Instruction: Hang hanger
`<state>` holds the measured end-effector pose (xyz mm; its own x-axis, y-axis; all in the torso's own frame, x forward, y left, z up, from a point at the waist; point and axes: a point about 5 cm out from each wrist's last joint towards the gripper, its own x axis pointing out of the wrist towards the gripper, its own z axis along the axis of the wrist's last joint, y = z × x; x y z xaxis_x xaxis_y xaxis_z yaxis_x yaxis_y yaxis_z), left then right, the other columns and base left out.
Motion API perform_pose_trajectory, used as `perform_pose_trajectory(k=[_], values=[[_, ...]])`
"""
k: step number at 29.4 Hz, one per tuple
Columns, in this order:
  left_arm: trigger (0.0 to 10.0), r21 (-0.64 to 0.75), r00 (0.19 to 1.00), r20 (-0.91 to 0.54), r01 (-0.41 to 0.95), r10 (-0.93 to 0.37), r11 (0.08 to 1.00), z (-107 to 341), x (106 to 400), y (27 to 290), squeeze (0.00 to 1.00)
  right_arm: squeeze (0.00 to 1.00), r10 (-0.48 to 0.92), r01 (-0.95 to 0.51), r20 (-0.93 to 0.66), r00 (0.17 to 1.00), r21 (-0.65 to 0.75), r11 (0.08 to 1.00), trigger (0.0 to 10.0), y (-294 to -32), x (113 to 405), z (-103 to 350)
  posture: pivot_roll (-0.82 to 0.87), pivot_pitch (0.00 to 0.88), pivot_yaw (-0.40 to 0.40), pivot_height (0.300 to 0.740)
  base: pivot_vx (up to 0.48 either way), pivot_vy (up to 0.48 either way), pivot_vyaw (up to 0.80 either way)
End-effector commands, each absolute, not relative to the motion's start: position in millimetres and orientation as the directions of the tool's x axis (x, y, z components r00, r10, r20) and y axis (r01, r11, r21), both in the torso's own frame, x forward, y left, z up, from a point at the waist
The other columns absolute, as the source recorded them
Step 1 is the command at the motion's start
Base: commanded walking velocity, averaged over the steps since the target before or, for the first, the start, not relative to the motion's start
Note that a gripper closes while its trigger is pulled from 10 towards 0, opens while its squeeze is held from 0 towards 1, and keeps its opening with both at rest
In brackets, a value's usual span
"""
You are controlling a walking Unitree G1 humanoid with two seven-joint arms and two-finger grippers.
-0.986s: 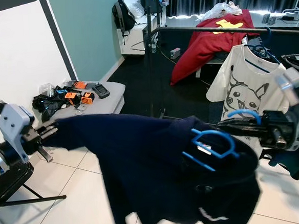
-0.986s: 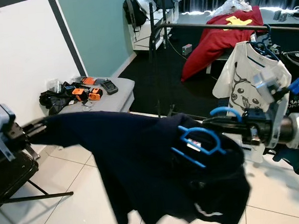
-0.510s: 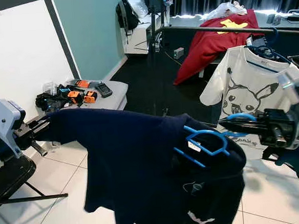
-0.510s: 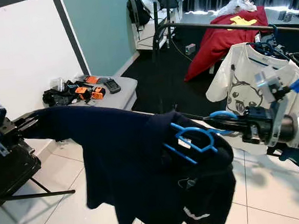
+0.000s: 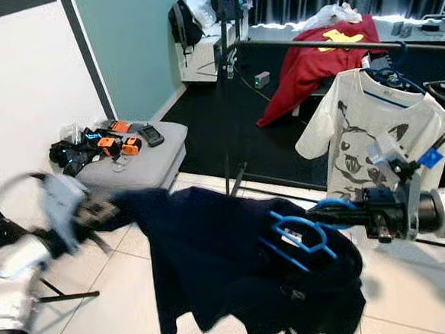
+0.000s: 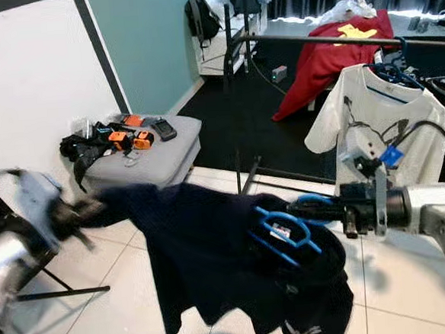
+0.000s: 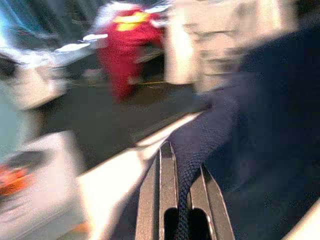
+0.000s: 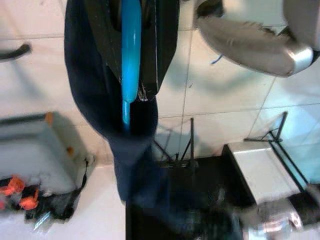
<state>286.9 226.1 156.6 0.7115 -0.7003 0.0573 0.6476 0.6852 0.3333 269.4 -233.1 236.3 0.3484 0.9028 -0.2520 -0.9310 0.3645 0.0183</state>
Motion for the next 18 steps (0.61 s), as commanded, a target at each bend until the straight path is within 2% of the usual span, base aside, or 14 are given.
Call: perform_pose_trajectory(k=[1, 2, 4, 7, 8, 11, 12, 13, 14, 18], values=[[10.0, 0.296, 0.646, 0.029, 0.723, -0.763, 0.624, 152, 279, 216, 1.00, 0.00, 0.909, -0.935, -0.224, 0.350, -0.030, 0.353, 0.0, -230, 270, 247, -0.12, 0.008, 0.028, 0.740, 0.000, 0.000, 0.00], [10.0, 0.296, 0.646, 0.029, 0.723, -0.763, 0.624, 152, 279, 216, 1.00, 0.00, 0.909, -0.935, -0.224, 0.350, -0.030, 0.353, 0.0, -230, 270, 247, -0.12, 0.008, 0.028, 0.740, 0.000, 0.000, 0.00], [10.0, 0.244, 0.554, -0.075, 0.816, -0.829, 0.523, 139, 267, 208, 1.00, 0.00, 0.914, -0.943, -0.235, 0.332, -0.048, 0.330, 0.0, -226, 272, 251, -0.12, 0.007, 0.018, 0.740, 0.000, 0.000, 0.00], [10.0, 0.256, 0.544, -0.144, 0.827, -0.826, 0.500, 133, 264, 213, 1.00, 0.00, 0.916, -0.946, -0.238, 0.324, -0.055, 0.320, 0.0, -224, 273, 253, -0.12, 0.005, 0.016, 0.740, 0.000, 0.000, 0.00], [10.0, 0.286, 0.558, -0.218, 0.821, -0.800, 0.495, 128, 263, 222, 1.00, 0.00, 0.916, -0.947, -0.242, 0.321, -0.064, 0.315, 0.0, -224, 274, 254, -0.12, 0.006, 0.017, 0.740, 0.000, 0.000, 0.00], [10.0, 0.310, 0.572, -0.262, 0.812, -0.777, 0.494, 126, 262, 228, 1.00, 0.00, 0.915, -0.947, -0.243, 0.321, -0.070, 0.314, 0.0, -223, 275, 255, -0.12, 0.005, 0.016, 0.740, 0.000, 0.000, 0.00], [10.0, 0.310, 0.572, -0.262, 0.812, -0.777, 0.494, 126, 262, 228, 1.00, 0.00, 0.915, -0.947, -0.243, 0.321, -0.070, 0.314, 0.0, -223, 275, 255, -0.12, 0.005, 0.016, 0.740, 0.000, 0.000, 0.00], [10.0, 0.347, 0.605, -0.264, 0.786, -0.751, 0.511, 132, 263, 237, 1.00, 0.00, 0.915, -0.951, -0.261, 0.308, -0.069, 0.301, 0.0, -223, 274, 254, -0.11, 0.008, 0.014, 0.740, 0.000, 0.000, 0.00], [10.0, 0.408, 0.648, -0.205, 0.738, -0.734, 0.538, 148, 268, 238, 1.00, 0.00, 0.913, -0.959, -0.294, 0.281, -0.063, 0.275, 0.0, -222, 272, 251, -0.11, 0.009, 0.009, 0.740, 0.000, 0.000, 0.00], [10.0, 0.445, 0.672, -0.155, 0.702, -0.725, 0.556, 160, 271, 238, 1.00, 0.00, 0.912, -0.965, -0.318, 0.261, -0.056, 0.257, 0.0, -221, 270, 249, -0.11, 0.009, 0.009, 0.740, 0.000, 0.000, 0.00]])
